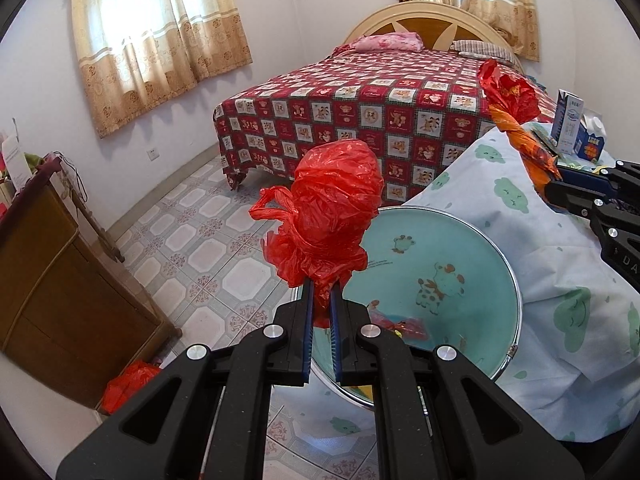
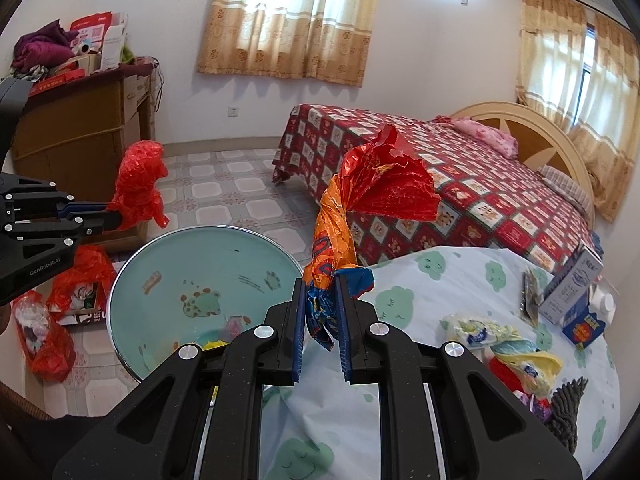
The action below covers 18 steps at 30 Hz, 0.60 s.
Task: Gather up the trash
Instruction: 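Carry the red bag with the left tool while the right tool carries the wrapper over the bin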
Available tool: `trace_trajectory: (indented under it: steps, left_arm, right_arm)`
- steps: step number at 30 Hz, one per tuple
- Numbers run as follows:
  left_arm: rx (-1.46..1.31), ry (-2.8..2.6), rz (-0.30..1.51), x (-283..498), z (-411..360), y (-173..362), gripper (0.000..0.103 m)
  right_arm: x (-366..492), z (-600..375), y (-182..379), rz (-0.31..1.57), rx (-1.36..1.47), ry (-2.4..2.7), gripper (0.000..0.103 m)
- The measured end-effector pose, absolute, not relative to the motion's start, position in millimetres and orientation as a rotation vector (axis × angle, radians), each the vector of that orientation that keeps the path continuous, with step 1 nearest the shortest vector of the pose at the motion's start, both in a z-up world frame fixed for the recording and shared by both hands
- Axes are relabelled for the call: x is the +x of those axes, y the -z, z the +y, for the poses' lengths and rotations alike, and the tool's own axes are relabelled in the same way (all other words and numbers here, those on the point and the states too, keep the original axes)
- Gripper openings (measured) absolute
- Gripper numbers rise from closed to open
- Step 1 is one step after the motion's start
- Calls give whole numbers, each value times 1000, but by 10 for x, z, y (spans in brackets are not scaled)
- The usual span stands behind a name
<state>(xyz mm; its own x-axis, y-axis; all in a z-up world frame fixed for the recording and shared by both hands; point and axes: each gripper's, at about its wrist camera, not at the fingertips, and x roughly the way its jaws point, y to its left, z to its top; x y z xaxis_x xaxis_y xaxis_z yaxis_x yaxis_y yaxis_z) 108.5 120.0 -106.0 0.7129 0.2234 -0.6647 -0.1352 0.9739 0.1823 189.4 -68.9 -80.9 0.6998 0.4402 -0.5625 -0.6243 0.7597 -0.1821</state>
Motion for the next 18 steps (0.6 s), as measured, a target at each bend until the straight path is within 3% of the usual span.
trace_trajectory:
  steps: [18]
  left_arm:
    - [119, -194, 752, 1087, 1200, 1055, 7]
  right_arm:
    - [1879, -617, 800, 520, -390, -617, 15]
